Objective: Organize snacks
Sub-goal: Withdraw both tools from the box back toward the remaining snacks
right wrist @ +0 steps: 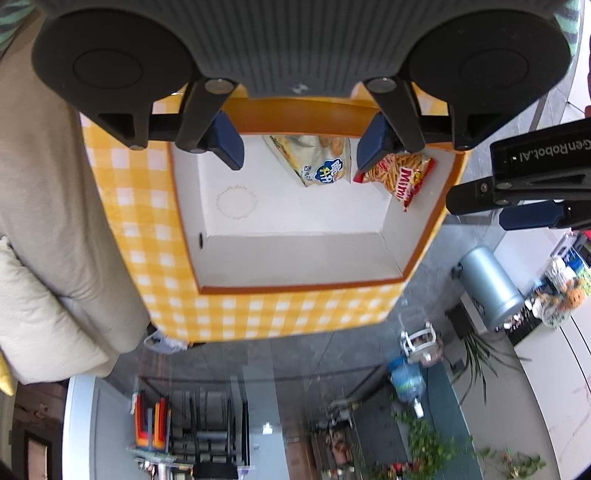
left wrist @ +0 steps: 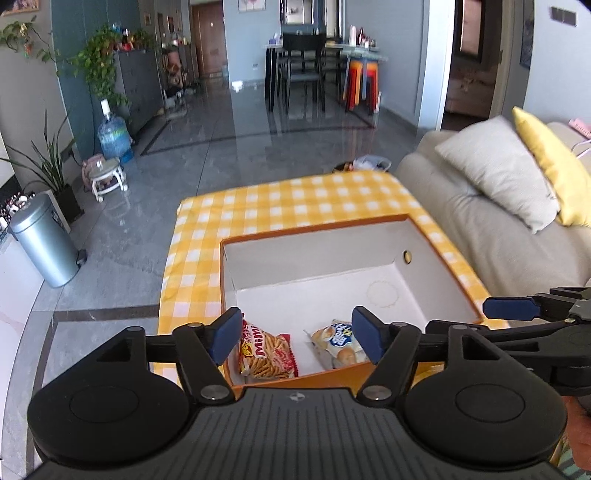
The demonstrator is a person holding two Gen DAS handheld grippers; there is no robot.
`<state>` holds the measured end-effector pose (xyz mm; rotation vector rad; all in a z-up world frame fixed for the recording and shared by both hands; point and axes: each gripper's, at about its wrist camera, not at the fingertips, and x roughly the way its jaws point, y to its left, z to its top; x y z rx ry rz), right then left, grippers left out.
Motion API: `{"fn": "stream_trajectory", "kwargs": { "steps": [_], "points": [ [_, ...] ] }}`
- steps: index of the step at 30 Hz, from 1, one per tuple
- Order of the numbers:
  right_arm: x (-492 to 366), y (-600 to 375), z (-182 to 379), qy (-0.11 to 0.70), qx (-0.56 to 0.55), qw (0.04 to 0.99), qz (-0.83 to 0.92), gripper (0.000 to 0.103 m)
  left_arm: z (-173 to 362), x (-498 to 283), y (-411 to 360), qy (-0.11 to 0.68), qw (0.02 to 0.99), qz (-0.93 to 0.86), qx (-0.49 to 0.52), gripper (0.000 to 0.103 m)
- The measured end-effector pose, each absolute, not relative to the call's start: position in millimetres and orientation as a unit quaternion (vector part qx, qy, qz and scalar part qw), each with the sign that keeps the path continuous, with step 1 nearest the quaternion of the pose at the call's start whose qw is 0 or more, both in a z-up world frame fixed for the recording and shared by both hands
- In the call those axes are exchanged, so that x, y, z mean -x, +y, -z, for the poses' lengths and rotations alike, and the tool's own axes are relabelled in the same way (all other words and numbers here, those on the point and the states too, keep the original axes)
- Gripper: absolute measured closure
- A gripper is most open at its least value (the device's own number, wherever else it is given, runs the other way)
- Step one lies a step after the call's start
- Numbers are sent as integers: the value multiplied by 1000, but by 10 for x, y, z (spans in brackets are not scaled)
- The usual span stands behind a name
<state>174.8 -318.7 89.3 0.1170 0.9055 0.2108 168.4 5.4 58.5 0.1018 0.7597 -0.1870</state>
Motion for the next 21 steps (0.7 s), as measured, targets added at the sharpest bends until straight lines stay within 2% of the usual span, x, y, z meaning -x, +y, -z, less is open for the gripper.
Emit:
{"fn": "stream_trajectory", "kwargs": {
  "steps": [9,14,21],
  "points": [
    [-1078,-3301,-1042,384,-29,919,-84,22,-487,-1239,51,361,926,112,-32,17],
    [-753,-3417,-965,375,-32,923,-75,21,-358,-996,35,368,922,113,-28,15],
    [-399,-3536,-766,399,-43,913,-67,21,-93,-753,142,419,899,128,18,15]
  ]
}}
